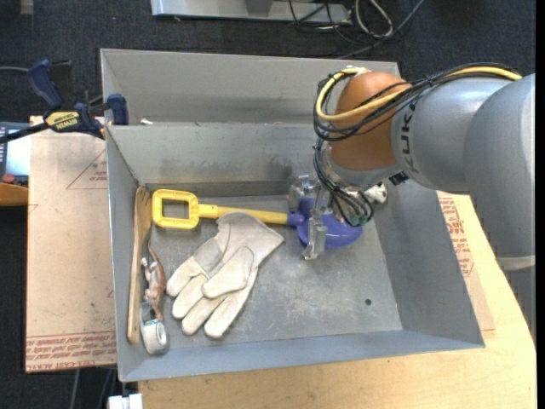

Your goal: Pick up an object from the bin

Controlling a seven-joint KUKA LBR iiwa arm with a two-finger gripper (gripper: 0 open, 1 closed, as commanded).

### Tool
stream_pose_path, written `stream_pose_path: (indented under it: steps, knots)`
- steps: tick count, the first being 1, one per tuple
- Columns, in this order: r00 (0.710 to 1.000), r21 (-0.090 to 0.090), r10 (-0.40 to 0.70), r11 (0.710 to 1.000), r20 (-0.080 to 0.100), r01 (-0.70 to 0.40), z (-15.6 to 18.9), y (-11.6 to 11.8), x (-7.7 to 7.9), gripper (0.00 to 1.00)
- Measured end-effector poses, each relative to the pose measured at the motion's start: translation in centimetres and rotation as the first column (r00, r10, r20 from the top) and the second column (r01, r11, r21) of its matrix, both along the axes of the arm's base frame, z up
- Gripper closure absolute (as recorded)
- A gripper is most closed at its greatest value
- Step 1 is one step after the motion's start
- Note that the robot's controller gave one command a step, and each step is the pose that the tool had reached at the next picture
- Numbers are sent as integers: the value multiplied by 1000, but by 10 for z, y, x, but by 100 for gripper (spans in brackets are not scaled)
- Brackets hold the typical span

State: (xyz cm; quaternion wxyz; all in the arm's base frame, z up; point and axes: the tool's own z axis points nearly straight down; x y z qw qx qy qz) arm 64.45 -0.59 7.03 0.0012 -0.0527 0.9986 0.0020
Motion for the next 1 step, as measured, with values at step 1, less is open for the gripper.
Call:
stream_pose_path:
  steps: [1]
  knots:
    - [980,1,-198,980,26,198,1,11,-7,0]
